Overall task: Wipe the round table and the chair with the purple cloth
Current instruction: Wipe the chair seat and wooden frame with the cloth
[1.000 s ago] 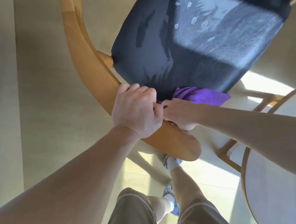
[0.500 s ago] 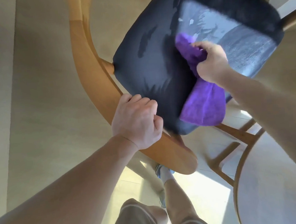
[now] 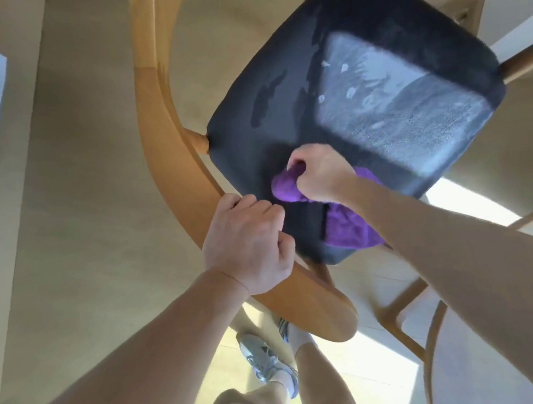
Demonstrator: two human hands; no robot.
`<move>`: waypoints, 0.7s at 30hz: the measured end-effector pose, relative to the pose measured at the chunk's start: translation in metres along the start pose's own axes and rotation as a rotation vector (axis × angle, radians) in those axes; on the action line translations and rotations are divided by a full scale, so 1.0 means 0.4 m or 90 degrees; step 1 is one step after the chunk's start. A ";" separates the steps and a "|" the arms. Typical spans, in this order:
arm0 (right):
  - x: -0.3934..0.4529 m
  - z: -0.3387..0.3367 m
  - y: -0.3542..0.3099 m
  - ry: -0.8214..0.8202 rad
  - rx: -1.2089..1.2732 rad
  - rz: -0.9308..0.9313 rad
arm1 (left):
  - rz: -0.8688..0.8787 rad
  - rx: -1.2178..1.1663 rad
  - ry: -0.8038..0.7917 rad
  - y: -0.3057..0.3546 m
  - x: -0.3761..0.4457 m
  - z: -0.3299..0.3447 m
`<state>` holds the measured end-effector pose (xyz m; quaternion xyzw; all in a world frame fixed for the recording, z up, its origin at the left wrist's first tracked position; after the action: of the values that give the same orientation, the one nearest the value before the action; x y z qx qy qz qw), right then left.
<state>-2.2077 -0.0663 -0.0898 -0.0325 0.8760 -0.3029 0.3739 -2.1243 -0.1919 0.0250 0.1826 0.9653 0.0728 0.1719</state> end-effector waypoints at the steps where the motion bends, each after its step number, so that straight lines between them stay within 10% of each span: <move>1: 0.023 -0.063 0.014 0.116 0.103 0.032 | -0.004 0.006 -0.010 -0.003 0.001 0.005; 6: 0.113 -0.080 0.036 0.214 0.078 0.158 | -0.004 0.003 -0.022 -0.003 -0.001 0.007; 15: -0.040 0.200 -0.054 -0.354 -0.498 -0.176 | 0.006 -0.037 0.000 -0.004 -0.002 0.004; 17: -0.012 0.112 -0.058 -0.299 -0.358 -0.126 | -0.002 -0.044 -0.003 -0.006 -0.001 0.006; 21: 0.095 -0.116 -0.045 0.130 0.023 -0.002 | -0.020 -0.033 -0.024 -0.006 0.003 0.005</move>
<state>-2.2692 -0.0682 -0.0790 0.0041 0.9040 -0.3206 0.2827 -2.1253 -0.1934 0.0222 0.1642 0.9624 0.0919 0.1958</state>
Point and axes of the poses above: each hand's wrist, its own x-axis towards the middle knuckle, its own z-axis out of the palm, y = z × x, the point moved 6 cm from there along x, towards the middle knuckle, and after that the axes turned 6 degrees about -y, right-handed, at the moved point
